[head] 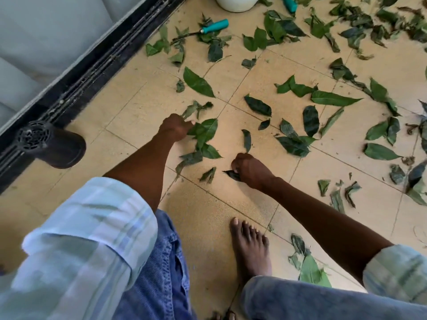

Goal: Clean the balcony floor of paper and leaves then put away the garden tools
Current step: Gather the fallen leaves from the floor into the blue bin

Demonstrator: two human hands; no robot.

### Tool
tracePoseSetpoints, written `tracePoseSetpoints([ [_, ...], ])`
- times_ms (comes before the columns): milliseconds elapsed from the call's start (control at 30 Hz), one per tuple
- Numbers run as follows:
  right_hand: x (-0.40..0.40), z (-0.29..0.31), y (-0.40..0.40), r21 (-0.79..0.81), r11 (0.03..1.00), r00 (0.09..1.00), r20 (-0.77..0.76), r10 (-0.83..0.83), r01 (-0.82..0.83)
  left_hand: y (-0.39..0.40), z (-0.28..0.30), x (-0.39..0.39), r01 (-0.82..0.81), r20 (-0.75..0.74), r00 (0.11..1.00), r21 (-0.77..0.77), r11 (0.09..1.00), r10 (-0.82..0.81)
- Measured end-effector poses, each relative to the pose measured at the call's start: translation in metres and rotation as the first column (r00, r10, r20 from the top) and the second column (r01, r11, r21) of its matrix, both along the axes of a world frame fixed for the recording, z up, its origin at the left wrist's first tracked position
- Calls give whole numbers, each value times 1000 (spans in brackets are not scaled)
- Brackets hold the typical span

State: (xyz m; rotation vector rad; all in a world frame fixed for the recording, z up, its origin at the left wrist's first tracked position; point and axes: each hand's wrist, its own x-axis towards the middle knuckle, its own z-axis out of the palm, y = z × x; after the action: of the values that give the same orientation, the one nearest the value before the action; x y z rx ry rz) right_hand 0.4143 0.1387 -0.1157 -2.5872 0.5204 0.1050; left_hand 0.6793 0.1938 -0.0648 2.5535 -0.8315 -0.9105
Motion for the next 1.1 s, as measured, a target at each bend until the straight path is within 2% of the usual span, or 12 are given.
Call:
tracePoseSetpoints([
  [67, -4, 1, -2, 40, 999, 1000, -3, -19, 19, 5, 3, -3, 201, 149, 966, 79, 976, -211],
  [133, -10, -2, -5, 76, 996, 998, 26, -57, 55, 9, -1, -10, 330, 167, 922, 133, 935, -349],
  [267, -13, -13, 1, 55, 996, 996, 56, -77, 73, 15, -33, -29, 348, 74, 927, 198, 916, -368],
  [367, -14, -19, 5, -23, 995, 993, 62, -100, 102, 14, -41, -36, 399, 180, 885, 177, 900, -428],
  [467, -6, -3, 3, 153, 938, 923, 188, -335, 310, 11, -35, -34, 424, 282, 852, 121, 897, -441],
  [567, 5, 21, -14, 227, 842, 772, 336, -540, 490, 4, -26, -34, 232, 157, 960, 9, 973, -231],
  [667, 13, 14, -48, 88, 858, 823, 251, -510, 505, -8, -10, -22, -31, -51, 998, -125, 992, 25],
  [767, 20, -2, -53, -103, 930, 935, -3, -354, 352, -12, 9, -9, -301, -358, 908, -200, 932, 217],
  [833, 21, -1, -37, -159, 929, 941, -1, -339, 335, -11, 20, -7, -397, -495, 832, -218, 892, 249],
  [967, 12, 1, -21, -244, 923, 955, 52, -293, 296, -8, 23, -12, -481, -544, 779, -197, 854, 313],
  [1033, 15, 8, -24, -67, 903, 905, 80, -418, 424, -6, 19, -17, -467, -545, 775, -155, 871, 319],
  [1100, 24, 19, -24, 265, 840, 848, 118, -517, 474, -5, 16, -16, -451, -524, 787, -129, 883, 325],
])
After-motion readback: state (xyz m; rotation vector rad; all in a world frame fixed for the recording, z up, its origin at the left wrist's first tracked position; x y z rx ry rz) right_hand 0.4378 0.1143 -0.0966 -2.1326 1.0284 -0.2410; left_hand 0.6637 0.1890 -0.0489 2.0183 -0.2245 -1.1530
